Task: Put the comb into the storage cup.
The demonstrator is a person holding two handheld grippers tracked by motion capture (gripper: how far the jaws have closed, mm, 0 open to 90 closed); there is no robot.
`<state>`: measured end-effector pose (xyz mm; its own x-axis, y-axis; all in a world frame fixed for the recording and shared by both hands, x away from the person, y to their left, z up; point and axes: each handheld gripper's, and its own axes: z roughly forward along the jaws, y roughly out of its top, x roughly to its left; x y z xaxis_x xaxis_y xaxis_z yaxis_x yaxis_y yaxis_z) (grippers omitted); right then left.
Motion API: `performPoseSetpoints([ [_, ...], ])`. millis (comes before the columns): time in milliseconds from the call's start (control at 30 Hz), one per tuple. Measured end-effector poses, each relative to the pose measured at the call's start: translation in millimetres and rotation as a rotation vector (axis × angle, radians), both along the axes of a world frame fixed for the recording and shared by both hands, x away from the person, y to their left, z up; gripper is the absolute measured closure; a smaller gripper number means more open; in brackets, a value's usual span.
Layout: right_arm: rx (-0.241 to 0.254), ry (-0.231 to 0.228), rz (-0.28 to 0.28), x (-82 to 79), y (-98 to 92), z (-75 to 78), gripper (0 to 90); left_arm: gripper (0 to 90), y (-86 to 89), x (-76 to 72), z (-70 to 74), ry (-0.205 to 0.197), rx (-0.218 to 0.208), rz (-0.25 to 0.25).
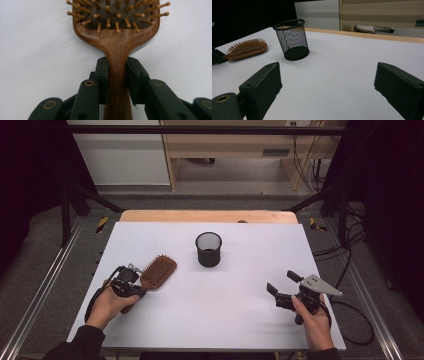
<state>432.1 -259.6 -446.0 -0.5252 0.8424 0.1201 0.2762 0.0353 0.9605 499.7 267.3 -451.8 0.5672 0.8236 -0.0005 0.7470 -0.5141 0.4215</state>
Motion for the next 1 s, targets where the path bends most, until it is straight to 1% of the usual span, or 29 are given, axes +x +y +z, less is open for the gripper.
performPoseSetpoints([
  [67, 0.000, -0.001, 0.002, -0.1, 0.2, 0.1, 7.5, 72.7, -0.4, -0.7, -0.1, -0.005, 0.001, 0.004],
  [167, 0.000, -0.001, 0.003, 0.0, 0.1, 0.1, 7.5, 72.7, -1.1, -3.3, -0.6, -0.026, 0.003, 0.007],
  [300, 0.005, -0.001, 0.001, -0.2, -0.5, 0.5, 7.5, 72.8, -4.2, -7.1, 0.4, -0.061, 0.029, -0.008],
  [333, 0.005, 0.001, 0.002, -0.2, -0.7, 0.4, 7.5, 72.8, -4.8, -7.5, 1.2, -0.071, 0.030, -0.010],
  [367, 0.005, 0.002, 0.001, -0.1, -0.6, 0.4, 7.5, 72.8, -5.3, -8.0, 2.8, -0.079, 0.018, -0.014],
  [400, 0.004, 0.001, 0.001, 0.0, -0.5, 0.3, 7.5, 72.8, -5.6, -8.5, 4.5, -0.088, 0.015, -0.017],
  [433, 0.004, -0.001, 0.001, 0.0, -0.4, 0.2, 7.5, 72.8, -5.6, -8.5, 4.5, -0.088, 0.015, -0.017],
  [467, 0.004, -0.001, 0.001, -0.2, -0.3, 0.3, 7.5, 72.8, -6.6, -10.6, 10.2, -0.117, 0.004, -0.019],
  [500, 0.004, -0.002, 0.001, -0.3, -0.4, 0.4, 7.5, 72.7, -6.9, -13.0, 14.4, -0.148, 0.003, -0.022],
  [533, 0.005, -0.004, 0.003, -0.5, -0.4, 0.5, 7.5, 72.8, -6.8, -14.6, 17.0, -0.161, -0.002, -0.026],
  [600, 0.005, -0.003, 0.003, -0.8, -0.6, 0.4, 7.5, 72.8, -6.7, -19.7, 22.5, -0.203, -0.024, -0.025],
  [633, 0.005, -0.003, 0.003, -0.8, -0.6, 0.4, 7.5, 72.8, -6.7, -19.7, 22.5, -0.203, -0.024, -0.025],
  [667, 0.004, -0.003, 0.003, -0.8, -0.5, 0.3, 7.5, 72.8, -6.8, -23.0, 24.8, -0.234, -0.045, -0.021],
  [700, 0.004, -0.004, 0.002, -0.9, 0.2, 0.3, 7.5, 72.7, -7.2, -27.6, 26.7, -0.288, -0.083, -0.007],
  [733, 0.006, -0.003, 0.003, -1.1, 0.6, 0.4, 7.5, 72.7, -7.7, -30.1, 26.9, -0.319, -0.111, -0.003],
  [767, 0.006, -0.003, 0.003, -1.1, 0.6, 0.4, 7.5, 72.8, -7.7, -30.1, 26.9, -0.319, -0.111, -0.003],
  [800, 0.003, -0.006, 0.009, -1.9, 2.4, 0.7, 7.5, 72.8, -9.7, -35.0, 26.7, -0.377, -0.154, 0.012],
  [833, 0.005, -0.004, 0.012, -2.1, 3.1, 0.7, 7.5, 72.7, -11.5, -37.4, 26.7, -0.403, -0.171, 0.018],
  [900, 0.006, -0.005, 0.016, -2.6, 5.4, 0.6, 7.5, 72.8, -14.1, -39.8, 26.2, -0.437, -0.208, 0.022],
  [933, 0.011, -0.007, 0.017, -2.7, 6.5, 0.7, 7.4, 72.8, -16.0, -40.9, 25.8, -0.462, -0.225, 0.024],
  [967, 0.025, -0.007, 0.018, -2.7, 7.8, 1.0, 7.4, 72.8, -18.2, -42.5, 25.6, -0.494, -0.233, 0.017],
  [1000, 0.030, -0.009, 0.018, -2.8, 9.9, 2.2, 7.4, 72.8, -19.3, -43.4, 25.3, -0.509, -0.244, 0.015],
])
